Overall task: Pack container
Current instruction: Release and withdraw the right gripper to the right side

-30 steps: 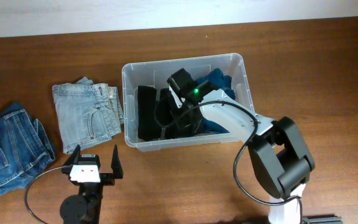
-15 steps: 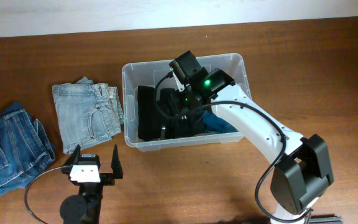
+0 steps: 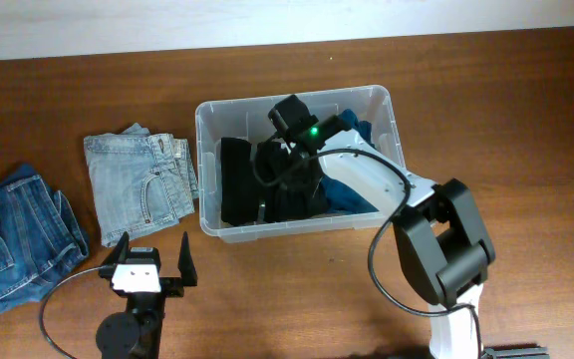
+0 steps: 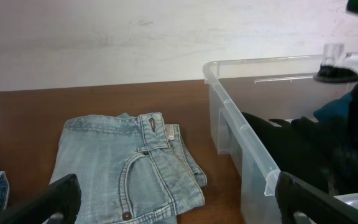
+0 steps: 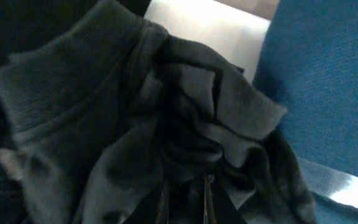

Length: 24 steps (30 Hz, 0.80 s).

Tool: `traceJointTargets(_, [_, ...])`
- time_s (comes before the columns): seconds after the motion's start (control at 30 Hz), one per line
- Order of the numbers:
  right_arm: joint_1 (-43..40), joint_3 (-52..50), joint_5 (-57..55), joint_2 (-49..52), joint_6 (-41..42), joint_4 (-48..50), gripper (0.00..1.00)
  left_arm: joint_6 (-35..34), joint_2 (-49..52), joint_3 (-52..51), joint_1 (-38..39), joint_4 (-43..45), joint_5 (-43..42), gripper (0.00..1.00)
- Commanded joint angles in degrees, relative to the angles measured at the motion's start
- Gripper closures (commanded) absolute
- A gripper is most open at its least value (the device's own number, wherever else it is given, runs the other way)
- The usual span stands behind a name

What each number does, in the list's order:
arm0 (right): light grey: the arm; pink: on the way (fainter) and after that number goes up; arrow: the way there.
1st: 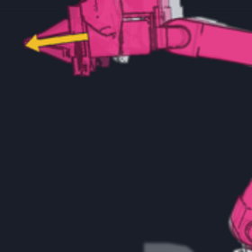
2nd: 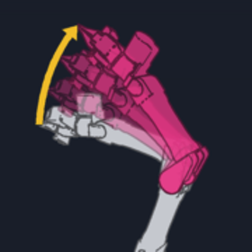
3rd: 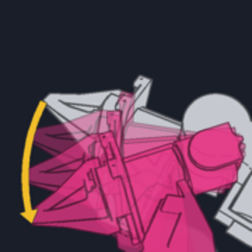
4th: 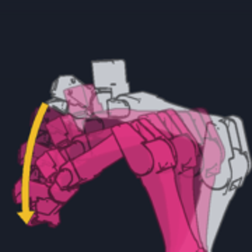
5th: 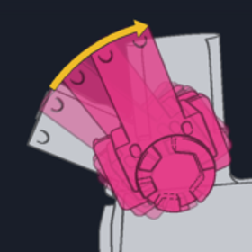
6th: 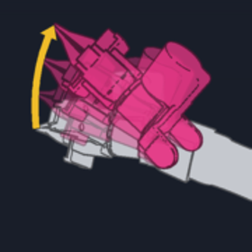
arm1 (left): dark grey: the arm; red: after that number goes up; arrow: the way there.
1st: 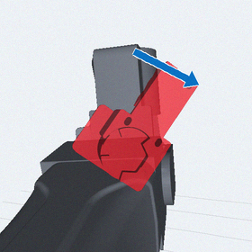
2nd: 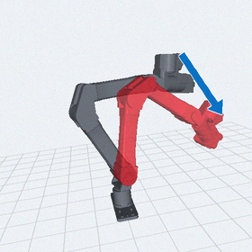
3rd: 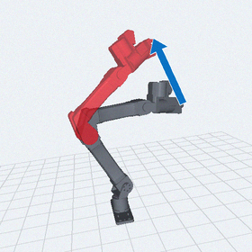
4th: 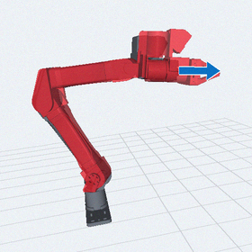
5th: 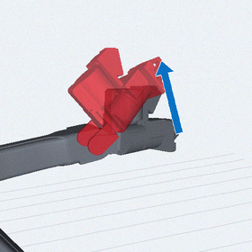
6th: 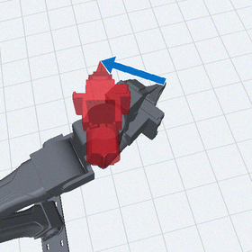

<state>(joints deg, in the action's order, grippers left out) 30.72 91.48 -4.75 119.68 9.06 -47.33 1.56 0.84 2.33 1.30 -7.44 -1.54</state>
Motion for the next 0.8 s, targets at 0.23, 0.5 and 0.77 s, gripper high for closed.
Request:
traceJointTargets(0.23, [-0.17,2.43,-0.44,-4.55,0.39,-3.34,0.87,0.87,-0.33,-0.46,-0.35,0.17,-0.42,0.01])
traceJointTargets(0.5, [-4.55,9.42,-0.46,-14.45,0.42,-11.41,0.85,0.87,-0.33,-0.46,-0.35,0.17,-0.42,0.00])
traceJointTargets(0.77, [-20.35,9.86,-0.46,-23.58,0.42,-18.14,0.82,0.87,-0.33,-0.46,-0.35,0.17,-0.42,0.01])
